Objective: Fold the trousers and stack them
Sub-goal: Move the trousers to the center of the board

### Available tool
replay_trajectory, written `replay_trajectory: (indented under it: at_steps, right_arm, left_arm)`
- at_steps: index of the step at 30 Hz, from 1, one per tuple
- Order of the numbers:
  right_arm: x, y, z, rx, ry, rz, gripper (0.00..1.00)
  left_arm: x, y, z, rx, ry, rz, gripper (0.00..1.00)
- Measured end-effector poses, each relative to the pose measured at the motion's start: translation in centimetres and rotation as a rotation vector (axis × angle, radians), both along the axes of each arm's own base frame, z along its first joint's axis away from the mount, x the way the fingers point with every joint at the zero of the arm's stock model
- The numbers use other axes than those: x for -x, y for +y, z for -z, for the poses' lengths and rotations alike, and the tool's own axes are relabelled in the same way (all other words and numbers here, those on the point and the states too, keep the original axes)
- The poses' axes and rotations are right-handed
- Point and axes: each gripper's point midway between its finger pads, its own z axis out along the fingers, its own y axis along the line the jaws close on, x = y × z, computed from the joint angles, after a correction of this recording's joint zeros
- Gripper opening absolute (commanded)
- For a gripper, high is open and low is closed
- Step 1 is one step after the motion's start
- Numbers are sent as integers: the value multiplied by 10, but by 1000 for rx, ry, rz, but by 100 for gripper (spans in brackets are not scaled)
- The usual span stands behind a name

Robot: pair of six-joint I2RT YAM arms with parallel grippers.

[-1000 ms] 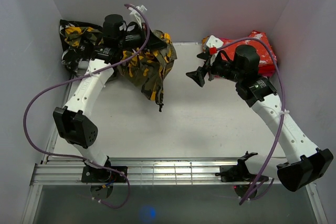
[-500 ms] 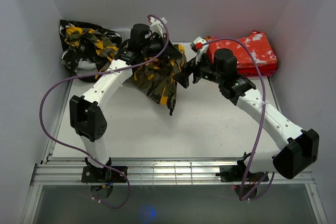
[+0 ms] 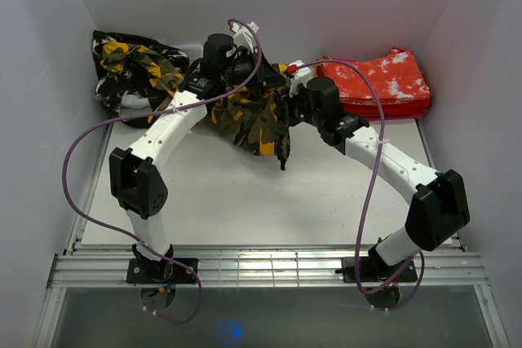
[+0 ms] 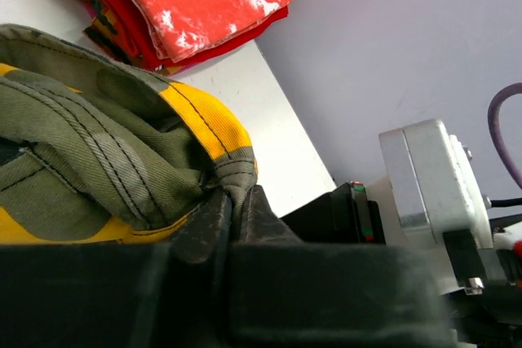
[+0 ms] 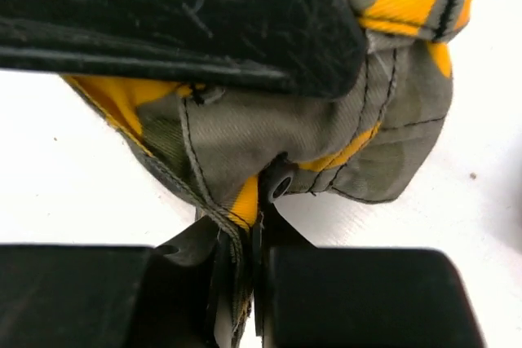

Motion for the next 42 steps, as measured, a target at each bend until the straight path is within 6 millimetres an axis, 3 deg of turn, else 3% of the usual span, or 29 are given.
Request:
replay_trajectory:
  at_steps: [3, 5, 6, 9, 11, 13, 16, 19, 24, 29, 36, 39, 42]
  right_arm:
    - [-1, 0, -7, 2, -21, 1, 8]
    - [1, -3, -9, 15, -31, -2, 8]
    - [3, -6, -11, 22, -35, -6, 8]
    - [20, -16, -30, 26, -68, -29, 8]
    - [34, -25, -45, 22, -102, -45, 8]
    - [49, -35, -66, 10, -150, -57, 8]
    - [68, -46, -86, 2, -202, -73, 8]
    - [78, -55, -88, 25, -218, -78, 8]
    - [84, -75, -58, 165, -157, -66, 8]
    - [92, -130, -38, 371, -130, 2, 8]
    - [110, -228, -57, 572, -245, 175, 8]
    - [116, -250, -42, 647, -231, 196, 8]
    - [116, -262, -15, 712, -173, 181, 8]
  left_arm:
    - [-8, 14, -7, 22, -3, -14, 76]
    - [-23, 48, -12, 36, 6, -70, 83]
    - [-32, 69, -14, 41, 14, -109, 84]
    - [-72, 183, -12, 45, 34, -329, 83]
    - [-85, 274, 4, 35, 74, -510, 75]
    - [-81, 361, 35, 14, 131, -698, 62]
    - [-66, 425, 80, -25, 230, -853, 46]
    - [-66, 431, 107, -63, 279, -876, 37]
    - [-89, 425, 144, -123, 302, -862, 35]
    - [-119, 448, 211, -170, 400, -899, 35]
    - [-126, 461, 207, -205, 378, -903, 41]
    - [-126, 463, 206, -235, 367, -881, 56]
    - [-125, 466, 207, -263, 341, -853, 71]
